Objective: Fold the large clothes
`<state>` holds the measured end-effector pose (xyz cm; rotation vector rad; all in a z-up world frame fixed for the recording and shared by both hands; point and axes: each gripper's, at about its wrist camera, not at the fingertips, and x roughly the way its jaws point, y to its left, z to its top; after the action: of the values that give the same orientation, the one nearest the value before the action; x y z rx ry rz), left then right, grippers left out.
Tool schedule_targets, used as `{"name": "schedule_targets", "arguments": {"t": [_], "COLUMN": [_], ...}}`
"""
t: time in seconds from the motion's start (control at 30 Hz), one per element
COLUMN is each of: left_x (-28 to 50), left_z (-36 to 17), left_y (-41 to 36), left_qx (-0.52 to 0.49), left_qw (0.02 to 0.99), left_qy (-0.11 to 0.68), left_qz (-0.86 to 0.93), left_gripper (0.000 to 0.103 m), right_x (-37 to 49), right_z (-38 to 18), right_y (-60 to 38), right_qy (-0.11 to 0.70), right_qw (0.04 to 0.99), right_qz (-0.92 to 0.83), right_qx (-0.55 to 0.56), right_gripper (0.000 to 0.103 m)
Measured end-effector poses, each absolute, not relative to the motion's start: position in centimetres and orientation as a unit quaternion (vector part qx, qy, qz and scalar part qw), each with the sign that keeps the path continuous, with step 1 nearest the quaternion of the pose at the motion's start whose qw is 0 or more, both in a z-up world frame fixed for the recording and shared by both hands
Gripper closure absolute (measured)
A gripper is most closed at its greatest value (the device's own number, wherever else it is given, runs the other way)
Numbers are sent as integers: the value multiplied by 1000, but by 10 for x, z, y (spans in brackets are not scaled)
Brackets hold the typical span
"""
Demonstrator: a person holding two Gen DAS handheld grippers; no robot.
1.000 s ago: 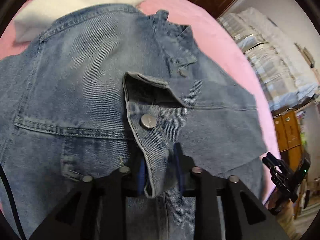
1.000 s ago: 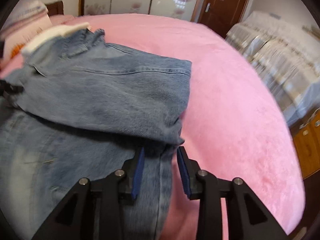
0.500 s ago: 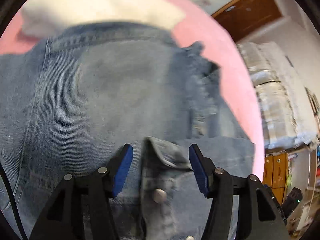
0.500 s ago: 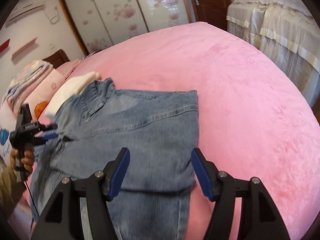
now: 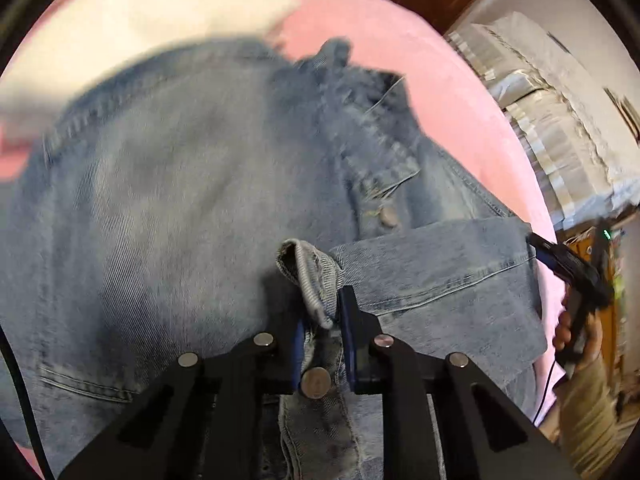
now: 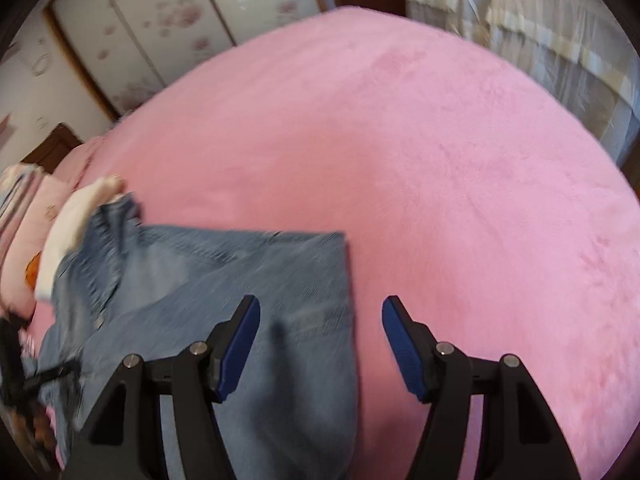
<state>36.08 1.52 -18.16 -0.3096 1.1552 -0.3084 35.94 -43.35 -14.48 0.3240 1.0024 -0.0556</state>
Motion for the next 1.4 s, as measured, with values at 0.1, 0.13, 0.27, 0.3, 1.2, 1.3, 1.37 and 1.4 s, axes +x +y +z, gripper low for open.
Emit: {"name": "schedule_targets", "arguments": {"t": [0.1,0.13,0.27,0.3,1.2,1.3,1.37,1.4], "left_x": [358,359,365,369,298,291,288,288], "left_z": [-157,-148,-134,-138,-182,-186,-184,-185], "left_y": [7,5,8,10,-64,-53,-45,-42], "left_qx": [-117,-107,-85,-86,-53,-62,-68,-74], "left_qw": [840,848,874,873,852,860,861,861], "left_qy": [508,497,461,465,517,501,498,498], "left_qz": [-151,-148,-126,-119,-63,-74,-74,-77], "left_gripper": [91,91,92,92,49,50,50,50], "right_x": [375,378,373,371,245,245,242,240], "right_z": [-160,-161,-140,-137,-150,-158,-159,-161], "right_y": [-436,-433,-429,-431,-253,-274,-311,-332], "right_qy": [496,497,456,448,468,462,457,457], "right_qw": [854,856,881,884,877,885,889,889], "right_qz": [-24,-14,-28,-31,109,59,-14,-39], "right_qx": [155,145,127,133,-1,-16,-16,-1], "right_gripper": [64,98,99,99,76,92,92,92]}}
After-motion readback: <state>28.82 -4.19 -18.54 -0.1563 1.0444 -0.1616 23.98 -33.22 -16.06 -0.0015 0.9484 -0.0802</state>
